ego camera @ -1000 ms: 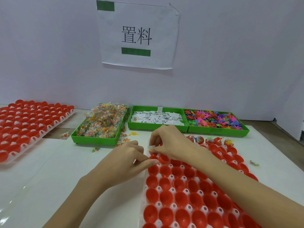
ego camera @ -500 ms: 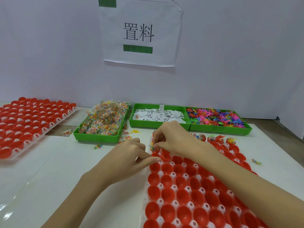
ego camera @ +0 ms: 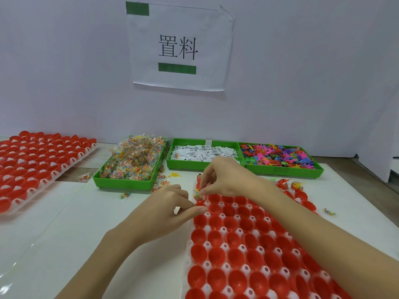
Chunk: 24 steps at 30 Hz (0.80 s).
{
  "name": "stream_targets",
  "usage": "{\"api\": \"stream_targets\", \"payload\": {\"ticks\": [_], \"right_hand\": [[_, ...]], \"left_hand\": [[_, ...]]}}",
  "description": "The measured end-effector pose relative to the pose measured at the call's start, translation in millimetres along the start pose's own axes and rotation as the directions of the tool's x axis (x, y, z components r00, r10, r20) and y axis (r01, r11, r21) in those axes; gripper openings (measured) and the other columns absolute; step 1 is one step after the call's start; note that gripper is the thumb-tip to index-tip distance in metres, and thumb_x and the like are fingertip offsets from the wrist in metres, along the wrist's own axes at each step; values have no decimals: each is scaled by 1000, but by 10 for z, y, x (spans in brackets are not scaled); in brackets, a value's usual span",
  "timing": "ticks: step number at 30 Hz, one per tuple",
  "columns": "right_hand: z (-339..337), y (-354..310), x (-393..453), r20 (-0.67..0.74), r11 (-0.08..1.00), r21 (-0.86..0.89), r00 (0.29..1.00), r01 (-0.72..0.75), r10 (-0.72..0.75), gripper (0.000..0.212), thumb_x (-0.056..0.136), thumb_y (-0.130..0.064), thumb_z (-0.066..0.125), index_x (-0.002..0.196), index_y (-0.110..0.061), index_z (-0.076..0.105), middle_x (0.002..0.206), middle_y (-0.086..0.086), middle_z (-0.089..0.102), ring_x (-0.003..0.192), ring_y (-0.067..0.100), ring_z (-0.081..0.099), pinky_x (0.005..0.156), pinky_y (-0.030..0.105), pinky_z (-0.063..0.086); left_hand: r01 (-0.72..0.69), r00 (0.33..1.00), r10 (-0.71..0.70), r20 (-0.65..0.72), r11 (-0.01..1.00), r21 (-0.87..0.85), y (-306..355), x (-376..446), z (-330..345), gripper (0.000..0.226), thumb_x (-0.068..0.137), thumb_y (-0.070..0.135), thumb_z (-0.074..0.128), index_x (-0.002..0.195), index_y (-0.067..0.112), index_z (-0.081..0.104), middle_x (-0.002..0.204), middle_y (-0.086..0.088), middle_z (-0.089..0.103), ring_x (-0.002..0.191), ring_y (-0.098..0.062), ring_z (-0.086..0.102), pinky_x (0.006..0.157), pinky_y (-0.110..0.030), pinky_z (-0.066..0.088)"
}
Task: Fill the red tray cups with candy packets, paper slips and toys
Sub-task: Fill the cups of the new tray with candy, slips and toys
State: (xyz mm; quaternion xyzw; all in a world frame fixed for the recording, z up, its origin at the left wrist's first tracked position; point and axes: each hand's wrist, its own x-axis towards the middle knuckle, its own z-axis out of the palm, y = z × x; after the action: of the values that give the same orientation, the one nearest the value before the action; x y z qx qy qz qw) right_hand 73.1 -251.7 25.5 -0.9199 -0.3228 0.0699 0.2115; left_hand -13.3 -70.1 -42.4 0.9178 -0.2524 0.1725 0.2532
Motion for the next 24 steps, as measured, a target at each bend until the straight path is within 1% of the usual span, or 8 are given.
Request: {"api": "stream_targets", "payload": {"ticks": [3,4,7,9,13,15,18,24], "right_hand": [[-61,39,-51,12,1000,4,1000,13,-13,14,85,-31,83,93,-19,83,80,-12,72,75,-1,65,73,19,55],[-74,53,-76,-6,1000,15,1000,15,-14,15,87,-32,80,94,-19,83,79,-13,71,75,-2,64,73,19,54],[-175,141,-189,-102,997,71,995,17,-10,21,94,-40,70,90,-23,82,66,-16,67,57,-4,56,57,8,40],[-308,255,-315,-153,991,126,988,32,-13,24,98,-39,65,85,-27,81,68,-10,72,53,1,54,54,13,41],[-536,631,-658,-285,947,317,958,61,34,23,100,-35,62,88,-28,81,82,-8,78,80,5,73,73,21,55],[-574,851,-825,-387,913,401,917,71,99,24,100,-32,62,86,-28,81,79,-3,76,74,4,71,64,12,49],[-566,1144,-1073,-469,827,554,857,97,213,25,101,-26,60,88,-22,81,77,8,73,64,8,59,53,13,43],[-438,1394,-1334,-505,709,693,788,126,353,28,94,-34,61,88,-16,81,73,8,68,61,9,53,51,16,43]], "left_hand": [[-9,1000,9,-5,1000,-18,6,-2,3,46,100,61,50,87,30,82,60,17,45,69,-3,46,64,-10,31],[-9,1000,8,-5,1000,-25,12,-4,0,44,99,61,51,89,31,82,60,18,45,70,-2,46,65,-9,31],[15,1000,-15,-14,1000,-14,30,-9,-9,47,99,64,47,96,32,82,65,16,53,73,-2,48,65,-10,32],[16,999,-15,-43,999,31,38,-16,-11,50,101,62,45,97,28,82,71,14,55,76,-3,47,67,-13,36],[-39,993,55,-104,988,150,116,-12,-11,37,104,49,49,109,30,80,97,15,63,92,-8,53,80,-28,48],[-71,993,86,-82,984,166,173,1,0,35,106,49,48,117,33,78,111,20,67,104,-7,55,90,-27,46],[-90,995,94,-16,977,196,245,2,34,37,106,51,44,120,37,76,123,28,68,118,-2,55,101,-29,40],[-106,994,99,39,965,239,285,-2,72,37,106,50,45,117,36,78,119,29,70,117,0,57,104,-28,35]]}}
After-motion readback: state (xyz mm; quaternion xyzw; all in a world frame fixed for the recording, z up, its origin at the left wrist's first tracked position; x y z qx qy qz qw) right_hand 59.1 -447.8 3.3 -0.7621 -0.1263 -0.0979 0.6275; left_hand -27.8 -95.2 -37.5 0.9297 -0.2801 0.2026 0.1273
